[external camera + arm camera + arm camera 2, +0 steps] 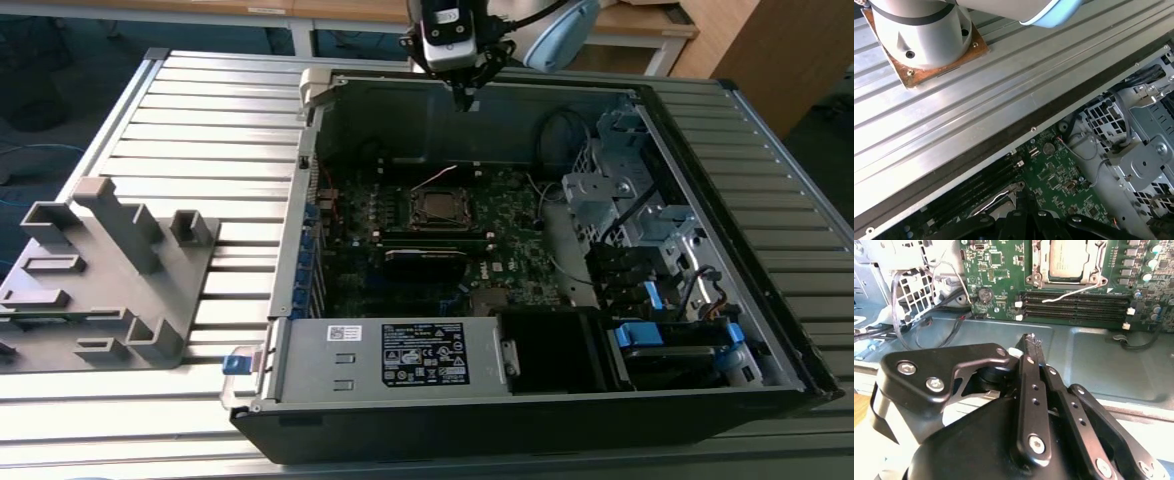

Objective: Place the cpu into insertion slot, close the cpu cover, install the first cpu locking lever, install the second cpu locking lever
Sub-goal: 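Install the first cpu locking lever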

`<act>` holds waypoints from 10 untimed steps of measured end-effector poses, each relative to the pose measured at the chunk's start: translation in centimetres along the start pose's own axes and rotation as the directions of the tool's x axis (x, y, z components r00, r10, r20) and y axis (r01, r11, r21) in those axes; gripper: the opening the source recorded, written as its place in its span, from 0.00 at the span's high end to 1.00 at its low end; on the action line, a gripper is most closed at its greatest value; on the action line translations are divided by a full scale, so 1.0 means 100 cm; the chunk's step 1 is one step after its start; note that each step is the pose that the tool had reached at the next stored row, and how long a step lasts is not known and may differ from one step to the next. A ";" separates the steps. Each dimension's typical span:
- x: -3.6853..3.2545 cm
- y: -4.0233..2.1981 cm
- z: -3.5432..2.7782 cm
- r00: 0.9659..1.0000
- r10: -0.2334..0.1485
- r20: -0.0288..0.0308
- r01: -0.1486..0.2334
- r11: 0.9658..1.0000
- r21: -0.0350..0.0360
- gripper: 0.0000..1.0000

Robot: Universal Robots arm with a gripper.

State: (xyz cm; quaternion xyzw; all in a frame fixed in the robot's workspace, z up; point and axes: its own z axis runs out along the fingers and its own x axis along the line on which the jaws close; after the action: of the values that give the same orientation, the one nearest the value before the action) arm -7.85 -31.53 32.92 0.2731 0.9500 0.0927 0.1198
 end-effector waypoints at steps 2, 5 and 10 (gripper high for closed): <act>-0.0002 0.0002 -0.0010 1.000 0.000 0.000 0.000 1.000 0.000 0.89; -0.0004 0.0004 -0.0018 1.000 0.000 0.000 0.000 1.000 0.000 0.89; -0.0003 0.0002 -0.0012 1.000 0.000 0.004 0.000 1.000 0.000 0.89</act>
State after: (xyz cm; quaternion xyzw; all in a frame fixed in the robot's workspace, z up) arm -7.85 -31.54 33.04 0.2733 0.9497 0.0921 0.1217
